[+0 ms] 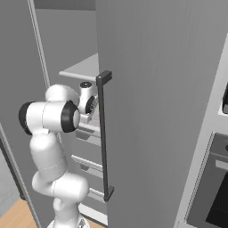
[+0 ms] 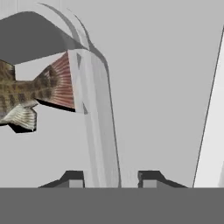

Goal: Take the meat container that has the fish and place it on the second highest rack of the freezer. Then take the vegetable container that has the corn and onion and place it on the highest rack of the freezer.

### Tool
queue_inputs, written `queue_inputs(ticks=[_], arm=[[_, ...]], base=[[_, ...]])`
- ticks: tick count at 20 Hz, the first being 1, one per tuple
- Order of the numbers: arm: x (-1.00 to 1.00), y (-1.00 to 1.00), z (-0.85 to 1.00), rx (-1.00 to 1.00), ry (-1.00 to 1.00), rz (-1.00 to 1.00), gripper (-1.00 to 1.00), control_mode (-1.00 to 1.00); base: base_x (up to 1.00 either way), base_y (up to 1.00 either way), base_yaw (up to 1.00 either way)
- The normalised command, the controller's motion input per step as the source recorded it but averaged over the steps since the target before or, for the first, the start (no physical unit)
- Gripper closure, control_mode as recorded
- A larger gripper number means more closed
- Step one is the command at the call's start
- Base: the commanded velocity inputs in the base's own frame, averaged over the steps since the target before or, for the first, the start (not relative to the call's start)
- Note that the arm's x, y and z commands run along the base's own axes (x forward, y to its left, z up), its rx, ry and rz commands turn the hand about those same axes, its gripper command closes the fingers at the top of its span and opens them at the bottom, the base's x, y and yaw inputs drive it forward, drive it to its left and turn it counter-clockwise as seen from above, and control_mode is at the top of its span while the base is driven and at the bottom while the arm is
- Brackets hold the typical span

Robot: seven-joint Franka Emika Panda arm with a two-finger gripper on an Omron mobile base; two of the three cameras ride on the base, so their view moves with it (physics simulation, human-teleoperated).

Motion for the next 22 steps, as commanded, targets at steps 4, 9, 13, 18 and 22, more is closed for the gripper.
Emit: queue_inputs(ticks=[4, 9, 13, 18, 22], arm=[[-0.59, 0.00, 0.06, 0.00, -0.13, -0.05, -1.00, -1.00], [-0.86, 0.00, 0.08, 0.00, -0.17, -0.05, -1.00, -1.00], [-1.00, 0.00, 0.39, 0.00, -0.10, -0.04, -1.00, -1.00], [-0.87, 0.00, 0.97, 0.01, -0.06, -0.01, -1.00, -1.00], [-0.97, 0.00, 1.00, 0.00, -0.09, 0.00, -1.00, -1.00]], base=[[0.00, 0.00, 0.00], [0.00, 0.00, 0.00], [0.00, 0.00, 0.00], [0.00, 0.00, 0.00], [0.00, 0.00, 0.00]])
